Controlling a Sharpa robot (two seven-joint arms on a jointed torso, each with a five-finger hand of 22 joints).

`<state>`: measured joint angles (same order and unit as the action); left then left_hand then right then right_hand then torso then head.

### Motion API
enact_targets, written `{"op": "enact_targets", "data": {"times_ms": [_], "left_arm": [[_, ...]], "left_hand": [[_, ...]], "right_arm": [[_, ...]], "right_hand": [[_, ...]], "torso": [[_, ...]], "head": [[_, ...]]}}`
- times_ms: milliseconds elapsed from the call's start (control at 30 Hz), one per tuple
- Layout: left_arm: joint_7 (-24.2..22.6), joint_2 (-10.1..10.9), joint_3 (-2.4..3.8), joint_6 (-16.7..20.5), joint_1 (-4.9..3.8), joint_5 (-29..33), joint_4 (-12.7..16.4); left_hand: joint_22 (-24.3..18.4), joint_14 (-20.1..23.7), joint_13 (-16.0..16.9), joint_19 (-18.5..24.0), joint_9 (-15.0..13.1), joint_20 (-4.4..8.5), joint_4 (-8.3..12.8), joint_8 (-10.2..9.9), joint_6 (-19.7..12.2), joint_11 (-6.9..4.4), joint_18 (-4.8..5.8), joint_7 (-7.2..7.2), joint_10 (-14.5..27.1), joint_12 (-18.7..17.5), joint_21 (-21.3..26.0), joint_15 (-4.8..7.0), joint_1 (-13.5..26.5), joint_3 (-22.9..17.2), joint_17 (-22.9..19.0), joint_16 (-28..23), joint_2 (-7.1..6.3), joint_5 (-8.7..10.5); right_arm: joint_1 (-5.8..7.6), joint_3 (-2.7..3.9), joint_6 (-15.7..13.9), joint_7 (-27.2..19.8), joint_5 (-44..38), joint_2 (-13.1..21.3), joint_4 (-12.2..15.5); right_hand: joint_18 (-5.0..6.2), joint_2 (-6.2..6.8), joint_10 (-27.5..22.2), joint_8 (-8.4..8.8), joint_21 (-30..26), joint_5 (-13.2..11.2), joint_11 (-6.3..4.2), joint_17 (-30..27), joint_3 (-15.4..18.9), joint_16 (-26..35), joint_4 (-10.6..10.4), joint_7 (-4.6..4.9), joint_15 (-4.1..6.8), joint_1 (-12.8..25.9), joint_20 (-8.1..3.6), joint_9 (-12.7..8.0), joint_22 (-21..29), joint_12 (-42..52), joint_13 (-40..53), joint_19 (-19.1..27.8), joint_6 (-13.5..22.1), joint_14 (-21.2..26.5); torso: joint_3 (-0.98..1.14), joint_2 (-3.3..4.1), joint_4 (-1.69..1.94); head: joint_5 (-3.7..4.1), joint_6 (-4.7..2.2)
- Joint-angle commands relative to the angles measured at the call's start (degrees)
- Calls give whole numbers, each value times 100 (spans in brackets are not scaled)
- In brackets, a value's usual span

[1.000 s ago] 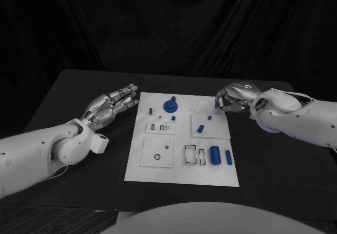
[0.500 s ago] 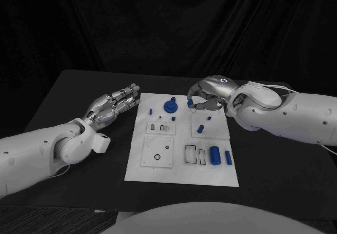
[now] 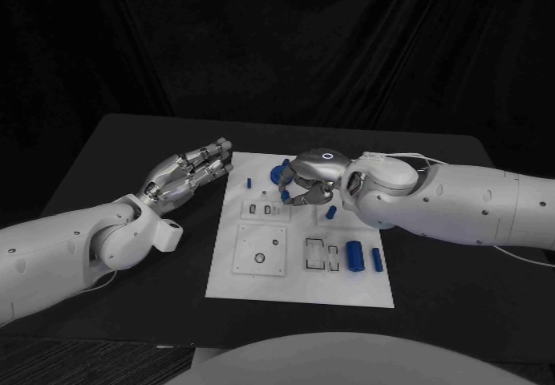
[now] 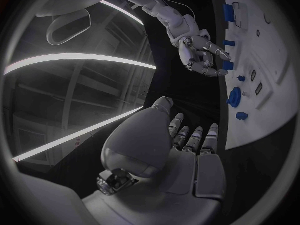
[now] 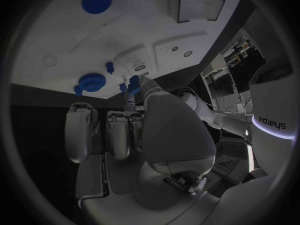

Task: Assemble the parts on the task board

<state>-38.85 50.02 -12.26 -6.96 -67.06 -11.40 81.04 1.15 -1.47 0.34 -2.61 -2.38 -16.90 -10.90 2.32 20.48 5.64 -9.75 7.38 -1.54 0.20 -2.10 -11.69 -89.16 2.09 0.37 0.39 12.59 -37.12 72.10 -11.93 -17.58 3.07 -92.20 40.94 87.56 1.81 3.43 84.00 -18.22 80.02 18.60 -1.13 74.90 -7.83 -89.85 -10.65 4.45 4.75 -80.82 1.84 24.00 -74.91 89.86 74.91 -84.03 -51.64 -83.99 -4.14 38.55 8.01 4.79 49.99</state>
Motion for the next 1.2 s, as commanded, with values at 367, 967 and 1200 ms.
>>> {"op": "enact_targets", "data": {"times_ms": [367,967,1200], "left_arm": [[-175,-46,5,-112,6,4,-22],[-109,-82,5,-204,9,4,-41],[-101,-88,5,-222,12,4,-56]], "left_hand": [[1,-3,3,-21,-6,8,7,21,30,37,64,15,17,16,-18,-24,16,-62,8,11,13,-18],[-3,9,-1,-12,1,9,15,11,-8,43,72,21,31,12,-10,-24,18,-93,4,7,18,-20],[-4,9,-1,-10,2,9,18,9,-12,43,75,22,33,11,-9,-25,18,-104,4,7,21,-20]], "right_arm": [[-123,5,392,570,-345,-237,-86],[-150,5,193,567,-542,-243,-107],[-154,5,281,591,-560,-265,-171]], "right_hand": [[99,-28,600,61,-147,81,75,1510,-7,-15,77,31,-79,8,45,-25,-1126,14,1509,-16,57,-601],[106,-35,600,80,-178,124,94,1510,-29,-15,123,47,-96,-2,61,-39,-1117,14,1509,-5,63,-601],[107,-34,600,82,-186,127,94,1510,-30,-15,126,48,-97,-1,62,-40,-1114,14,1509,-1,64,-601]], "torso": [[-2,-1,-16],[0,-2,-19],[1,-4,-20]], "head": [[-4,1],[-35,1],[-29,1]]}}
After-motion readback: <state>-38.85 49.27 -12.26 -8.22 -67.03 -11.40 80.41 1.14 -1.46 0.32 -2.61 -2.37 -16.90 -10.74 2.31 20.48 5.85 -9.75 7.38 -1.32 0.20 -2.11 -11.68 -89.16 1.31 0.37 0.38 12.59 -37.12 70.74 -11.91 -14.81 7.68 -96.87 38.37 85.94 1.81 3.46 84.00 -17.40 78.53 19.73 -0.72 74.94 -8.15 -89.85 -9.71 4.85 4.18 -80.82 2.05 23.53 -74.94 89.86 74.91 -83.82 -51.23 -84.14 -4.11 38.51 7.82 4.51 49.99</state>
